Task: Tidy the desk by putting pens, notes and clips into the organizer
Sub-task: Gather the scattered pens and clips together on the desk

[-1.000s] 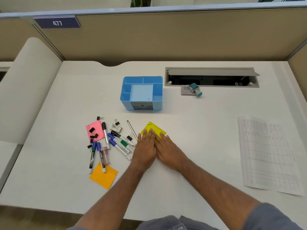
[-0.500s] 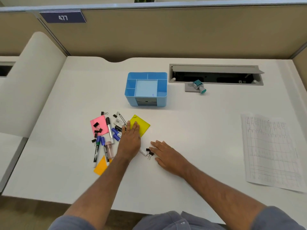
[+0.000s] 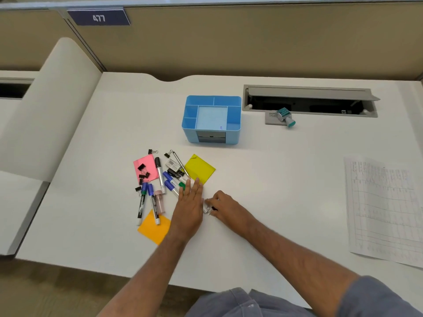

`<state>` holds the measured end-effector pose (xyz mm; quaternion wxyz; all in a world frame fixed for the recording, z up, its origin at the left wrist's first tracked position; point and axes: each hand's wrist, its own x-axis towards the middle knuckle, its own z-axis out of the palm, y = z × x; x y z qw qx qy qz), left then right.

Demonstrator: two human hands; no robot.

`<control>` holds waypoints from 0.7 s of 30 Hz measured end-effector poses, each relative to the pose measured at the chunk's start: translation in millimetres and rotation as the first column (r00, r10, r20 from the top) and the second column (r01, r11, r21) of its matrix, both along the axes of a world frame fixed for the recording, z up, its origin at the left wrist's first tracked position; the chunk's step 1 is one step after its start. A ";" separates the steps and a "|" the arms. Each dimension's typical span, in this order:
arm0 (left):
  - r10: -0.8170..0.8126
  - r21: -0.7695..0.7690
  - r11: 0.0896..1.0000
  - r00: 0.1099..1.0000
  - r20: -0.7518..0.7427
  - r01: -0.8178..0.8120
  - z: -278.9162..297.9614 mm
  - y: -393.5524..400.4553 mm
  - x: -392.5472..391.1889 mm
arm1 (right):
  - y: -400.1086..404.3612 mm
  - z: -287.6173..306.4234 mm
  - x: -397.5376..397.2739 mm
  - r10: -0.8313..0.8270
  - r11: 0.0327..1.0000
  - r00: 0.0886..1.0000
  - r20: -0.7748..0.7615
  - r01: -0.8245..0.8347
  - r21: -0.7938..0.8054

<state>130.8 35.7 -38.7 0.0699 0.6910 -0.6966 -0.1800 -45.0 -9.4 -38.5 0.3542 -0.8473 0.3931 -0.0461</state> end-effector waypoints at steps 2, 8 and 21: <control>0.003 -0.003 1.000 1.000 -0.026 -0.003 -0.1 0.9 5.3 | -3.0 1.5 8.2 0.000 1.000 1.000 -0.001 0.000 0.021; 0.042 0.002 0.999 0.998 -0.055 -0.042 -2.6 -5.4 25.8 | -6.0 7.3 31.7 -0.015 0.999 1.000 0.014 0.014 0.040; 0.009 -0.049 0.999 0.999 -0.054 -0.011 11.6 -31.0 -2.2 | -8.5 16.5 -9.9 -0.244 0.970 0.962 0.119 0.244 0.017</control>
